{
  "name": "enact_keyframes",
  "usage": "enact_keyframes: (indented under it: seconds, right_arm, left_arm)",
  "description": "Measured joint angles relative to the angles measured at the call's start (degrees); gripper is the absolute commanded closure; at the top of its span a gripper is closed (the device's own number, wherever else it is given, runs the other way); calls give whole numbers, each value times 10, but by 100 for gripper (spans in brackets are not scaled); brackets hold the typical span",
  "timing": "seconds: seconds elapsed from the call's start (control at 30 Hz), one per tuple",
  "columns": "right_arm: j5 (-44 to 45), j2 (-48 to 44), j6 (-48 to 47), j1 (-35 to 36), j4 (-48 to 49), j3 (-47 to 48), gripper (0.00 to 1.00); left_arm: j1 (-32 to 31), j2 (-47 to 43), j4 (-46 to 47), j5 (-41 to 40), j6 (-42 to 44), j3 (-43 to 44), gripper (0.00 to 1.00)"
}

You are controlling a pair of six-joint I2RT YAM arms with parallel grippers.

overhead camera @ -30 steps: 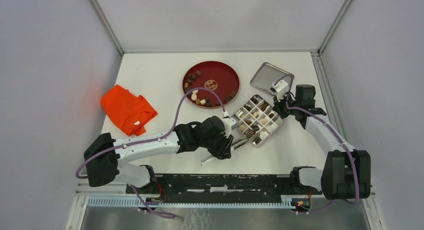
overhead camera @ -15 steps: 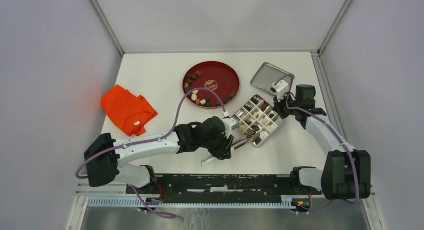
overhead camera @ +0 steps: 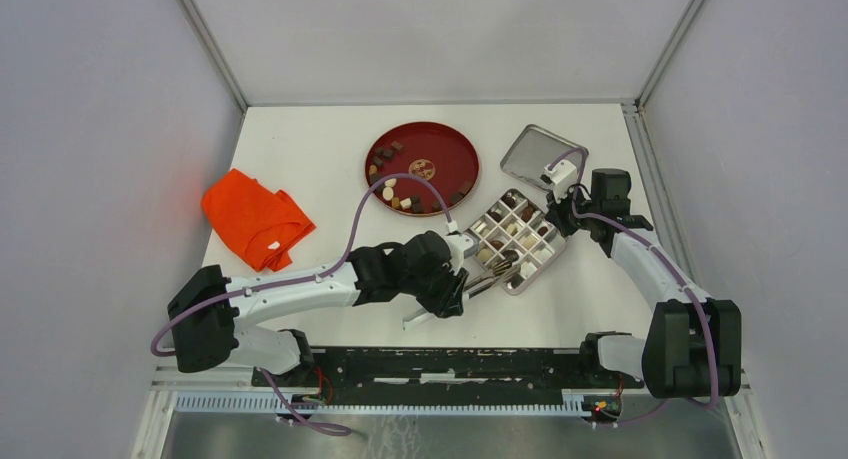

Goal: Pack the chocolate
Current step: Place the fake chocolate in the packing box.

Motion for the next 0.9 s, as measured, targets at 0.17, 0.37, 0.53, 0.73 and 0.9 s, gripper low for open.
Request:
enact_keyframes:
  seconds: [0.17, 0.37, 0.53, 0.73, 0.9]
  right_arm:
    - [0, 0, 0, 0, 0, 0, 100]
    - [0, 0, 0, 0, 0, 0, 100]
    - [0, 0, 0, 0, 0, 0, 100]
    - [-2, 0, 0, 0, 0, 0, 100]
    - [-4, 0, 0, 0, 0, 0, 100]
  left_arm:
    - [-1, 0, 0, -1, 0, 1, 60]
    - [-2, 0, 0, -5, 0, 1, 59]
    - [-2, 0, 0, -10, 0, 1, 58]
    - [-2, 0, -1, -12, 0, 1, 57]
    - [-3, 0, -1, -14, 0, 1, 56]
